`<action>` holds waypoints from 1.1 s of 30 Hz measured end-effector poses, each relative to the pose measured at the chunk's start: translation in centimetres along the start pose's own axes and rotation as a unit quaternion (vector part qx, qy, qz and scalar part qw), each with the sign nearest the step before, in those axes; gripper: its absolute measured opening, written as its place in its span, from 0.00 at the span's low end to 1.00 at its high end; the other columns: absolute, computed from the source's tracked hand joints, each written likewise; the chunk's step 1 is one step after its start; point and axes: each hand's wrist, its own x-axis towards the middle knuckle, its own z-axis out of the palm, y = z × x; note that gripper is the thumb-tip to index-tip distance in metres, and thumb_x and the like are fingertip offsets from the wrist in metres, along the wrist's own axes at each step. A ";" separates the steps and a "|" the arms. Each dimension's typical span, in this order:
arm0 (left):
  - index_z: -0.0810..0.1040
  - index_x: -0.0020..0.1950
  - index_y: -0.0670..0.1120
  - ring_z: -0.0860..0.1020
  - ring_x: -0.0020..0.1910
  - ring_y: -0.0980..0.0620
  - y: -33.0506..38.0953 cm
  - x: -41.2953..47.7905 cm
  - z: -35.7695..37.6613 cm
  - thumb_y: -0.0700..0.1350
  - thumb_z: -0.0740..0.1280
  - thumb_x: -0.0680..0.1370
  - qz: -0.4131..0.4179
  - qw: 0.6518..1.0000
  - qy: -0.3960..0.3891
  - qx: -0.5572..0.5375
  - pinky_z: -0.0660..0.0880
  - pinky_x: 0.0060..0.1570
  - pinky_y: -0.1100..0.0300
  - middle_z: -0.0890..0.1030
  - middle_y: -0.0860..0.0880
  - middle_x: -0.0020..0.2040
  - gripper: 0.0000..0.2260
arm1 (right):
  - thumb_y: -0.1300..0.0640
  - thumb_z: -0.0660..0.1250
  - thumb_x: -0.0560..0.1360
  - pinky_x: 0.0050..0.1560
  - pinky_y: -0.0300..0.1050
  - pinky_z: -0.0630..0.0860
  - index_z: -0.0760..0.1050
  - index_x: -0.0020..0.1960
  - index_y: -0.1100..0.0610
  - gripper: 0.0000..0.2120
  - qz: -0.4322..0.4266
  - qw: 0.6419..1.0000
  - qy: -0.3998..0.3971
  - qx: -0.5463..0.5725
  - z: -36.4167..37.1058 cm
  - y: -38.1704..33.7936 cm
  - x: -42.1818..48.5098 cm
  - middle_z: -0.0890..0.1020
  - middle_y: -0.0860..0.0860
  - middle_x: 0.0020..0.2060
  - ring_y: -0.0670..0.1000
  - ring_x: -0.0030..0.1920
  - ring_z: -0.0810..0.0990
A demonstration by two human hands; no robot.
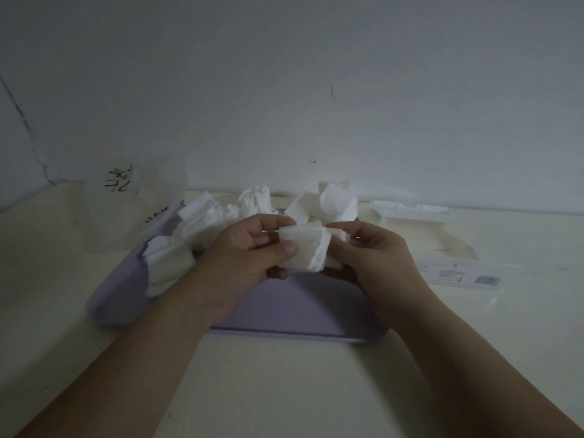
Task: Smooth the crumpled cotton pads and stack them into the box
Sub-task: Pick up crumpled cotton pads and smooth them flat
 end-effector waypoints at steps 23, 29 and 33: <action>0.83 0.55 0.45 0.85 0.45 0.53 -0.6 -0.4 0.7 0.35 0.77 0.74 0.043 0.990 0.087 0.105 0.80 0.42 0.62 0.88 0.45 0.48 0.12 | 0.64 0.64 0.84 0.64 0.62 0.80 0.85 0.59 0.62 0.11 0.011 0.998 -0.060 -0.033 0.5 0.0 -0.3 0.87 0.62 0.53 0.62 0.57 0.86; 0.84 0.49 0.46 0.83 0.38 0.54 -0.9 -0.1 0.8 0.40 0.80 0.71 0.063 0.978 0.145 0.135 0.80 0.39 0.60 0.87 0.46 0.42 0.09 | 0.64 0.64 0.82 0.63 0.60 0.80 0.82 0.62 0.66 0.12 0.022 0.996 -0.083 0.027 0.6 -0.4 -0.5 0.86 0.63 0.56 0.63 0.60 0.85; 0.83 0.44 0.42 0.80 0.32 0.51 -1.0 -0.2 0.9 0.39 0.80 0.72 0.080 0.976 0.158 0.127 0.80 0.35 0.60 0.85 0.46 0.34 0.06 | 0.67 0.63 0.83 0.61 0.62 0.81 0.80 0.65 0.63 0.13 0.027 0.997 -0.057 0.048 0.7 -0.2 -0.3 0.87 0.64 0.55 0.64 0.60 0.85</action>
